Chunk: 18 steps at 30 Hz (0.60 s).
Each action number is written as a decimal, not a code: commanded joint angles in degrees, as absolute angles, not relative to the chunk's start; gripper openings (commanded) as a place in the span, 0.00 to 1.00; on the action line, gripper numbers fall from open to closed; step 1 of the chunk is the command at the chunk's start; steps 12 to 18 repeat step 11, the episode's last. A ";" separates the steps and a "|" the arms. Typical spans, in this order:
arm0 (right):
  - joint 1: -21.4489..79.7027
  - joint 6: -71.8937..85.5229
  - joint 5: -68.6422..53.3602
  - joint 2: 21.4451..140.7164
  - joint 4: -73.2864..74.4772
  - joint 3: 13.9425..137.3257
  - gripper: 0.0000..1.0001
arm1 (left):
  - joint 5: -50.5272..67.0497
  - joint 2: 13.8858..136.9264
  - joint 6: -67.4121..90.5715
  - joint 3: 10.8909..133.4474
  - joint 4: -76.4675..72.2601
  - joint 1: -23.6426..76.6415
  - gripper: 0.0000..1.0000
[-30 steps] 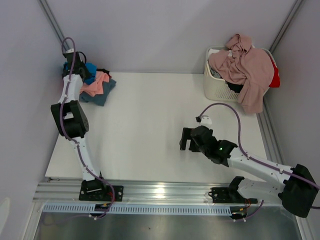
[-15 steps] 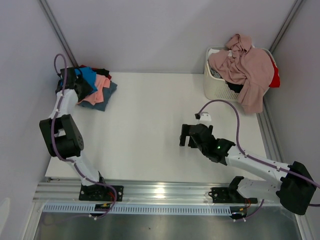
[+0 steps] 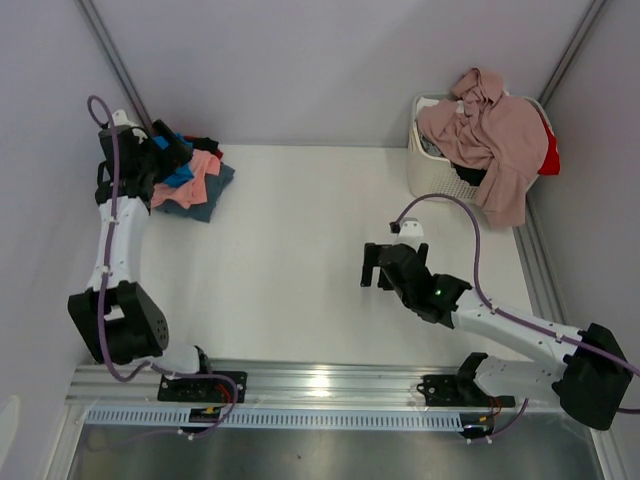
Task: Fold and stack the t-shirts
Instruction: Put the neatly folded tshirt into the corner of the board with the left arm
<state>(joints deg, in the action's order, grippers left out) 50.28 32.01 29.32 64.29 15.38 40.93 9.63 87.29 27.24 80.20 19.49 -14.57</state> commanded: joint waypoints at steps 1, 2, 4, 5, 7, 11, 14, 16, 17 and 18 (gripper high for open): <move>50.54 30.16 34.53 62.93 16.08 45.08 0.99 | 12.48 78.33 20.25 79.89 15.21 -9.16 0.99; 50.54 29.45 35.59 62.76 16.52 45.61 0.99 | 11.96 76.66 18.56 79.63 14.86 -7.40 0.99; 50.54 27.96 36.56 62.40 16.52 47.19 0.99 | 9.42 71.58 13.83 79.28 13.89 -1.86 0.99; 50.54 26.82 37.52 62.23 16.61 47.81 0.99 | 8.53 70.06 12.75 78.67 13.71 -0.63 0.99; 50.54 25.49 38.58 62.14 16.79 49.91 0.99 | 9.22 65.86 10.82 77.70 12.05 3.68 0.99; 50.45 22.43 43.85 61.61 17.67 52.46 1.00 | 10.46 60.14 9.93 72.53 11.07 4.92 0.99; 50.45 22.43 43.85 61.61 17.67 52.46 1.00 | 10.46 60.14 9.93 72.53 11.07 4.92 0.99; 50.45 22.43 43.85 61.61 17.67 52.46 1.00 | 10.46 60.14 9.93 72.53 11.07 4.92 0.99; 50.45 22.43 43.85 61.61 17.67 52.46 1.00 | 10.46 60.14 9.93 72.53 11.07 4.92 0.99; 50.45 22.43 43.85 61.61 17.67 52.46 1.00 | 10.46 60.14 9.93 72.53 11.07 4.92 0.99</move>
